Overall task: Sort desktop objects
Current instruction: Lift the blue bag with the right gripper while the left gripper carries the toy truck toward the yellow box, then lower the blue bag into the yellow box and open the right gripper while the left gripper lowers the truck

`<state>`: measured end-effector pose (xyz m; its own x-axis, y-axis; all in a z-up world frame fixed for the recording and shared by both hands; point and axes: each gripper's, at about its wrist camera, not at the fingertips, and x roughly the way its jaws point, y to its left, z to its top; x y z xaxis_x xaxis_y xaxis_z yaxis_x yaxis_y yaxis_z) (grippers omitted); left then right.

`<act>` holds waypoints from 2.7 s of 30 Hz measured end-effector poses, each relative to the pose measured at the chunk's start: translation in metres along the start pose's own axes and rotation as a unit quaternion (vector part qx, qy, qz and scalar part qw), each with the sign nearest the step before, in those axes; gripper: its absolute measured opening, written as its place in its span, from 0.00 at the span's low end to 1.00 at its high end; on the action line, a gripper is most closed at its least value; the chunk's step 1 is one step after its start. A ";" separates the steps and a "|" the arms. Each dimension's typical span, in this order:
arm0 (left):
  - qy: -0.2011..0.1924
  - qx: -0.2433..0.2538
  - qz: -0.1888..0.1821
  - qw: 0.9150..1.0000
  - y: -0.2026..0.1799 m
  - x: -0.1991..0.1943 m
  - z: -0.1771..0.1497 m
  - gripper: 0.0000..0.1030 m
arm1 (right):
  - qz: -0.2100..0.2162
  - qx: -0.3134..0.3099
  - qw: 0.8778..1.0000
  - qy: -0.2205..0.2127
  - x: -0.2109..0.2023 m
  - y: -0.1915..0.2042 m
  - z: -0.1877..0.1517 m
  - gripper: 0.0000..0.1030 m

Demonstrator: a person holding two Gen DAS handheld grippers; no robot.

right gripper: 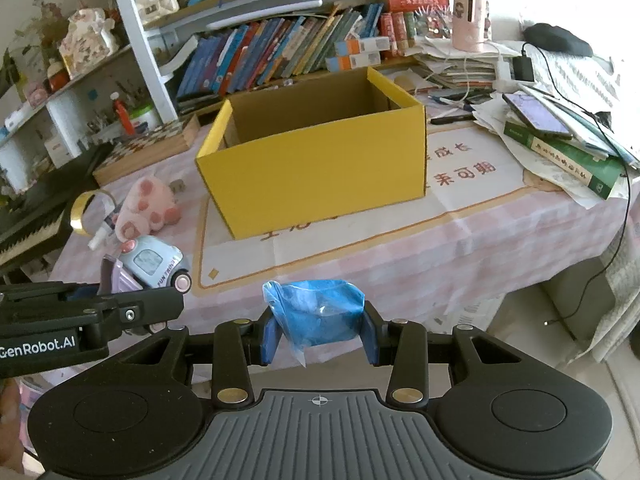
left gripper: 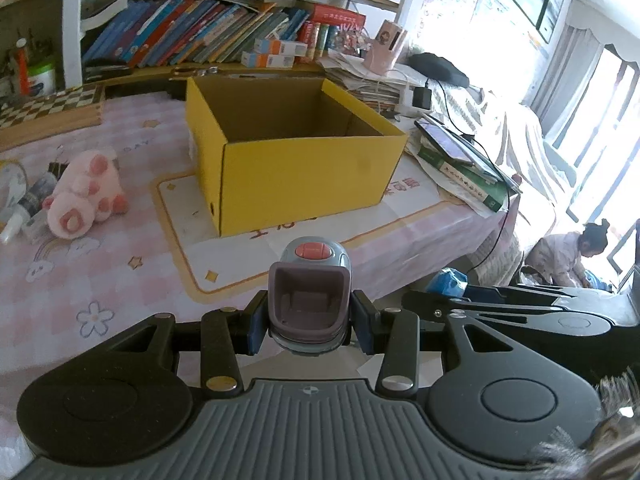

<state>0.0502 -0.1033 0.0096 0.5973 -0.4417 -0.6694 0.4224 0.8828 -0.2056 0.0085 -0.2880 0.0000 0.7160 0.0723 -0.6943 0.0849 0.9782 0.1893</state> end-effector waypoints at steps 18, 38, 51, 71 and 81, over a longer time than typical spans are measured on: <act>0.010 0.000 0.002 1.000 -0.018 0.031 0.020 0.39 | 0.007 -0.002 1.000 0.009 0.021 -0.027 0.025 0.39; 0.003 -0.008 0.014 1.000 -0.039 0.074 0.057 0.39 | 0.028 -0.022 0.999 0.009 0.051 -0.063 0.067 0.39; -0.029 0.001 0.036 0.999 -0.045 0.078 0.082 0.39 | 0.051 -0.043 0.998 -0.005 0.062 -0.071 0.096 0.39; -0.071 0.017 0.087 0.993 -0.029 0.097 0.141 0.39 | 0.100 -0.165 0.979 -0.072 0.086 -0.053 0.174 0.39; -0.006 0.016 0.074 0.997 0.006 0.152 0.182 0.39 | 0.106 -0.301 0.947 -0.039 0.143 -0.027 0.206 0.39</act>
<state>0.2674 -0.1940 0.0363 0.6628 -0.3084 -0.6823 0.3500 0.9332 -0.0817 0.2517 -0.3440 0.0384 0.7231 0.2886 -0.6275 -0.4604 0.8787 -0.1264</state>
